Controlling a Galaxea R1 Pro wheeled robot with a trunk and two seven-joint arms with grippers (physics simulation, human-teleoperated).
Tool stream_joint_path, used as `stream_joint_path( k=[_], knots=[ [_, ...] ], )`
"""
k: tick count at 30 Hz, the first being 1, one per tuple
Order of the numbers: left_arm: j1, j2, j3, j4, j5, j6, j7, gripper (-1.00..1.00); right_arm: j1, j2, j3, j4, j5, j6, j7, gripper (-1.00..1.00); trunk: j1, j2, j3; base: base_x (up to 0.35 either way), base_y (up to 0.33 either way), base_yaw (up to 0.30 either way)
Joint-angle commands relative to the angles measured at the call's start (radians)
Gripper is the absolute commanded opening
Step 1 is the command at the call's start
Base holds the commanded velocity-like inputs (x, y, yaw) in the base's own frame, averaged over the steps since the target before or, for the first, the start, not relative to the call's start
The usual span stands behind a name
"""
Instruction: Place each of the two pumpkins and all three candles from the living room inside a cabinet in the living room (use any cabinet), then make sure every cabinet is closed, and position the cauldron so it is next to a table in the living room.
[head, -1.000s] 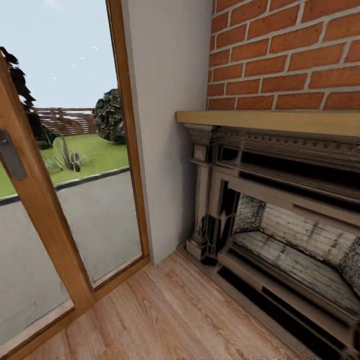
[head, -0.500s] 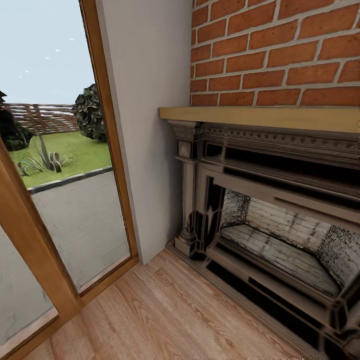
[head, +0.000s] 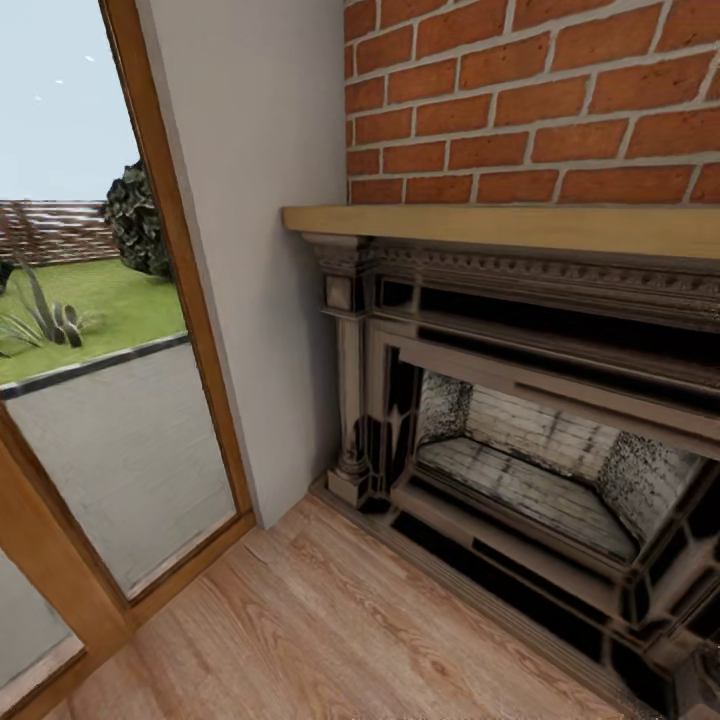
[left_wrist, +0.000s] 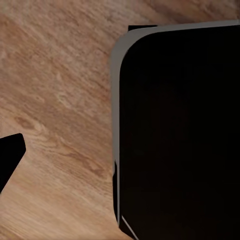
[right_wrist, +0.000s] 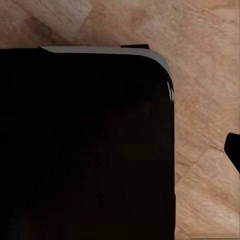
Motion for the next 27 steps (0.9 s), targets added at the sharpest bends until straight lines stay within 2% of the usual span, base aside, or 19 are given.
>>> stream_joint_path(
  k=[1, 27],
  knots=[
    [0.0, 0.0, 0.0, -0.001, 0.0, -0.002, 0.0, 1.0, -0.002, 0.0, 0.0, 0.004, -0.004, -0.007, 0.001, 1.0, 0.0, 0.0, -0.002, 0.0, 0.0, -0.187],
    [0.0, -0.001, 0.001, -0.001, 0.0, -0.002, 0.0, 1.0, -0.001, 0.003, 0.0, 0.001, -0.005, -0.008, 0.001, 1.0, 0.0, 0.0, -0.035, 0.0, 0.0, -0.187]
  ],
)
